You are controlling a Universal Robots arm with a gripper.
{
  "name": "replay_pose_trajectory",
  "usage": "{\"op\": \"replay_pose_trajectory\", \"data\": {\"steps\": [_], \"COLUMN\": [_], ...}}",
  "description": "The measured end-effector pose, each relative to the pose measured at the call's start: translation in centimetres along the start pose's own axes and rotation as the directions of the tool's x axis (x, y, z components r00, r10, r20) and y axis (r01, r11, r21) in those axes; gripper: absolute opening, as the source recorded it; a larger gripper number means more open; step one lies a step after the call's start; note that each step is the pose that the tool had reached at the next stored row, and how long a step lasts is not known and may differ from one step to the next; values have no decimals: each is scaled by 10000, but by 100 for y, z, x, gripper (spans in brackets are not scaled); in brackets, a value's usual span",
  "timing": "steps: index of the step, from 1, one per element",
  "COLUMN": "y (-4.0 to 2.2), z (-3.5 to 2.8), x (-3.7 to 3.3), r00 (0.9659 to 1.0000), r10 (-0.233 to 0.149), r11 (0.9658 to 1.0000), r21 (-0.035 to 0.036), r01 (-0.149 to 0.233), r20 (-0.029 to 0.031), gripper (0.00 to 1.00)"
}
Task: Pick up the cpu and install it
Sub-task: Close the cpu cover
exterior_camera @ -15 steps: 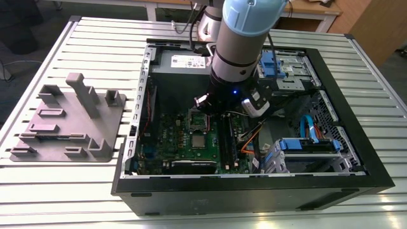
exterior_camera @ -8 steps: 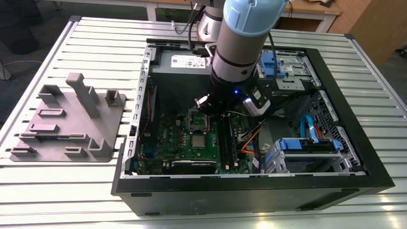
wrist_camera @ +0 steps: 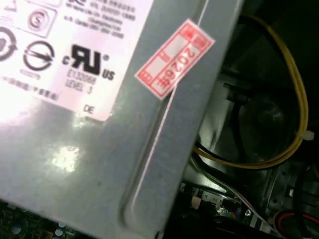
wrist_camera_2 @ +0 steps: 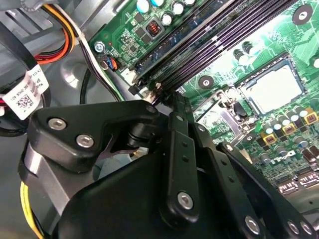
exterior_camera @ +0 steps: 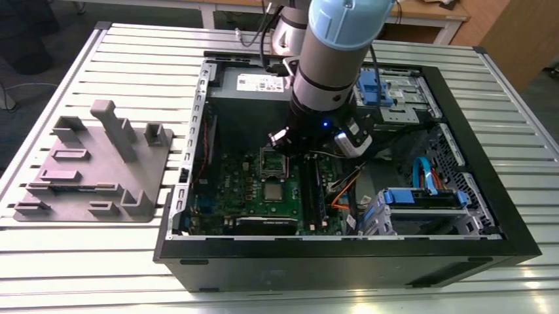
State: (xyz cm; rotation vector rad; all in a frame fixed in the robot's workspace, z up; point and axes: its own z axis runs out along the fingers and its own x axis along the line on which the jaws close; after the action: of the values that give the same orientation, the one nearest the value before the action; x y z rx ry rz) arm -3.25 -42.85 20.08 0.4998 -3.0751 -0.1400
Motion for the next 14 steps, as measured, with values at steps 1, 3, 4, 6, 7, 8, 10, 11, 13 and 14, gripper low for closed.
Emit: {"op": "replay_pose_trajectory", "data": {"steps": [1, 3, 4, 6, 7, 8, 10, 11, 13, 14], "y": [3, 6, 7, 6, 2, -2, -8, -2, 13, 20], "z": [-18, -73, -88, -89, -89, -89, -87, -87, -83, -82], "x": [-1, 1, 1, -6, -14, -29, -50, -52, -57, -59], "r00": [10000, 10000, 10000, 10000, 10000, 10000, 10000, 10000, 10000, 10000], "r10": [-1, -1, -1, -3, -2, -1, -1, 0, -4, -5], "r11": [10000, 10000, 10000, 10000, 10000, 10000, 10000, 10000, 10000, 10000], "r21": [-13, -10, -9, -11, -12, -11, -10, -11, -42, -57], "r01": [1, 1, 1, 3, 2, 1, 1, 0, 4, 5], "r20": [7, 2, 1, 3, 3, 3, 2, 4, 31, 45], "gripper": [11, 11, 11, 11, 11, 11, 11, 11, 11, 11]}}
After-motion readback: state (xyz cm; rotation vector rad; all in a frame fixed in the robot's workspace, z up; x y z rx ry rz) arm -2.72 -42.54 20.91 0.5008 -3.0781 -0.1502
